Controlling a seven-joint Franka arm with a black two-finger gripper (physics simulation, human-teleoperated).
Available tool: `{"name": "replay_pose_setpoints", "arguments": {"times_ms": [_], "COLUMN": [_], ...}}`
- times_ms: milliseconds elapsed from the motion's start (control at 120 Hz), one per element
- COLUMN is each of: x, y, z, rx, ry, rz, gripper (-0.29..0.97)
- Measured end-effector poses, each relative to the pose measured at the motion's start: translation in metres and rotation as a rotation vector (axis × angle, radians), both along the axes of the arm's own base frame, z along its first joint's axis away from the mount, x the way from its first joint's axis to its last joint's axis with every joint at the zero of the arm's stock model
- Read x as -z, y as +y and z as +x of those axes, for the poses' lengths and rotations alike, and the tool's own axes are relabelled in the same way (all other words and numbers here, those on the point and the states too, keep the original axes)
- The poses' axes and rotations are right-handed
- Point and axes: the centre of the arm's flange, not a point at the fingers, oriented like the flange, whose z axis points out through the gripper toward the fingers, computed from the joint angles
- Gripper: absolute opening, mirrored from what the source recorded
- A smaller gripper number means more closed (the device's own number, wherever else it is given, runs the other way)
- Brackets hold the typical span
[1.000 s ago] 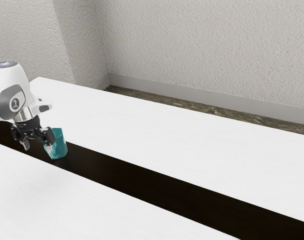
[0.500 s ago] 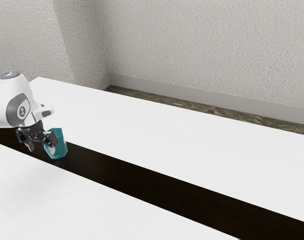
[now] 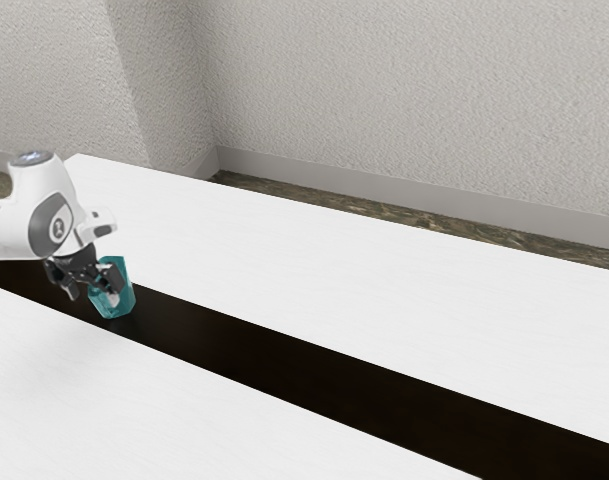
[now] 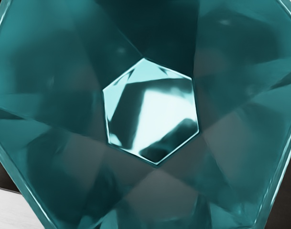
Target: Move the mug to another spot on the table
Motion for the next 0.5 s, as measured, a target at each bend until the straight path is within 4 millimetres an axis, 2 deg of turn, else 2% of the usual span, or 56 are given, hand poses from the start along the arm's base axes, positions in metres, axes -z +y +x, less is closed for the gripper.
{"name": "replay_pose_setpoints", "arguments": {"times_ms": [308, 500], "x": [0.007, 0.011], "y": [0.003, 0.004], "z": [0.004, 0.003], "rx": [0.019, 0.022], "ry": [-0.025, -0.027], "rz": [0.018, 0.019], "gripper": [0.67, 0.56]}}
